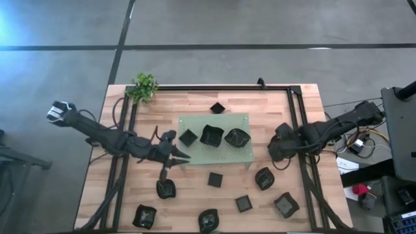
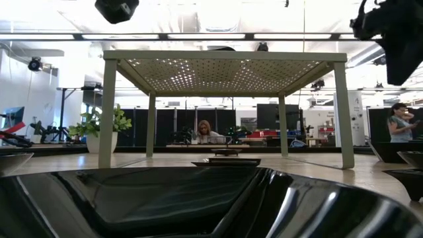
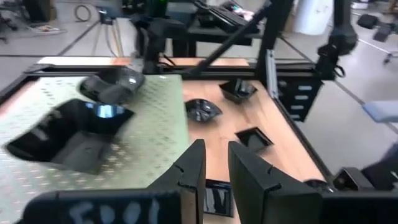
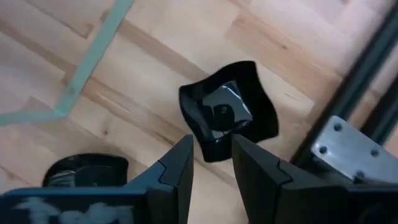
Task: Pick & Place Mini shaped plates
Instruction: Stack the distorted square plate on top of the distorted square plate on the shelf
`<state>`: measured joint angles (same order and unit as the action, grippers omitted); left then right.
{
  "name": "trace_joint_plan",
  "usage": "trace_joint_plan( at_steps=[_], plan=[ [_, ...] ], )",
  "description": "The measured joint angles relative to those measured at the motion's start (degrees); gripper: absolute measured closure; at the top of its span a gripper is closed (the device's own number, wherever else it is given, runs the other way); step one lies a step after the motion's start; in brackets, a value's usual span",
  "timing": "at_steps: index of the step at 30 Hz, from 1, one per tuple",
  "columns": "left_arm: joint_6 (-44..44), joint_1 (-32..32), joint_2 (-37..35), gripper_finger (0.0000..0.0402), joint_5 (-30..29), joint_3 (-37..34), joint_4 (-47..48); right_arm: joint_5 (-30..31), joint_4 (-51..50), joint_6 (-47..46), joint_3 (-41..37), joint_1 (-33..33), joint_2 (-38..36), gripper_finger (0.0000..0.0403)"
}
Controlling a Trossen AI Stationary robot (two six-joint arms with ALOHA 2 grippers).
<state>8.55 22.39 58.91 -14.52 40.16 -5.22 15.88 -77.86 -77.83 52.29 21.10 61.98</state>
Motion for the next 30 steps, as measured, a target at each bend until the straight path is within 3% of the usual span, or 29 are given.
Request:
trace_joint_plan(
  at_steps=[7, 12, 30],
  plan=[
    [-0.61, 5.67, 0.06, 0.0339, 0.00, 0.53, -1.00, -4.20, 10.98, 8.16, -4.73, 0.00, 0.00, 0.0298],
    [-2.67, 8.68, -0.63, 0.0339, -0.15, 0.96, -1.39, -4.42, 14.74, 7.91, -8.76, 0.00, 0.00, 0.0298],
    [-3.82, 9.27, -0.78, 0.0339, -0.43, 0.96, -2.29, -2.95, 22.81, 7.84, -18.73, 0.00, -0.02, 0.0298]
  ],
)
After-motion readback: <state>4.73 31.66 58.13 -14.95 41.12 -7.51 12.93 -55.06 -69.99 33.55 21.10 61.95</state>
